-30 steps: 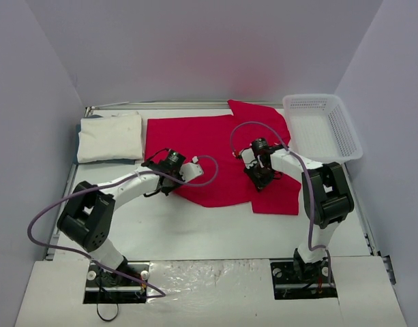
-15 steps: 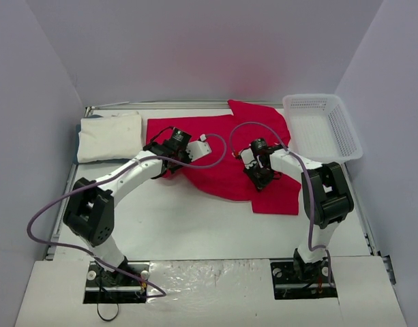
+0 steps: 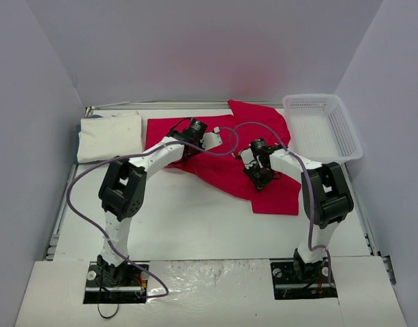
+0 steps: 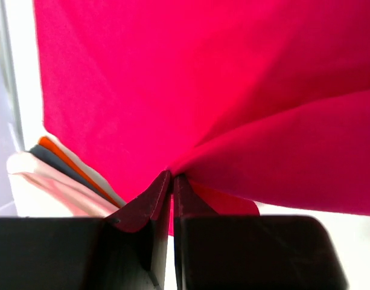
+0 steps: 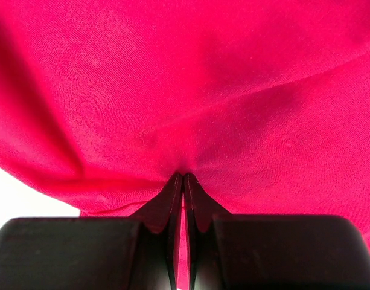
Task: Fold and stack the t-shirts
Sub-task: Flatten out the tshirt
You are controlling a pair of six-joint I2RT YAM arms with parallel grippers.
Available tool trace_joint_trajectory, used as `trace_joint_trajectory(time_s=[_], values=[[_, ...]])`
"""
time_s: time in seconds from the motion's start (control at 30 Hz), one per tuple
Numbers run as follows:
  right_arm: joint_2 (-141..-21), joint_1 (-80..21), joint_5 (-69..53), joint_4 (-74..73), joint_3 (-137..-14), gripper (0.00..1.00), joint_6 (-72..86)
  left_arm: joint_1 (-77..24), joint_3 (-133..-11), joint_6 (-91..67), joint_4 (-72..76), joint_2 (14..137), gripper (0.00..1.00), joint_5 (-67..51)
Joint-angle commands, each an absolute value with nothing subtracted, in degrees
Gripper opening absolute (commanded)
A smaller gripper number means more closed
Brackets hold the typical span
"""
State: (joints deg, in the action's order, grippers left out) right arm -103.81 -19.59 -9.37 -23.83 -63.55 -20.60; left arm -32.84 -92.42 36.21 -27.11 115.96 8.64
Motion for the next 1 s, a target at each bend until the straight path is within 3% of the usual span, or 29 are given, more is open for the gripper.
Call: trace_joint_trajectory(time_s=[0.0, 0.37, 0.77, 0.97], values=[[-108.3, -19.8, -7.2, -23.9, -62.0, 0.00, -20.8, -32.9, -98.7, 39.2, -26.3, 116.4, 0.04, 12.0], [-108.8, -19.8, -6.5, -23.9, -61.6, 0.00, -21.1, -32.8, -102.7, 43.7, -23.7, 123.8, 0.07, 12.6], [-110.0, -19.9, -5.5, -23.9, -61.4, 0.00, -21.4, -32.6, -102.7, 47.6, -14.3, 127.1, 0.39, 18.4], [-110.6, -20.0, -5.0, -23.9, -61.3, 0.00, -21.5, -31.7, -103.7, 43.7, -15.0, 123.9, 0.47, 22.5]])
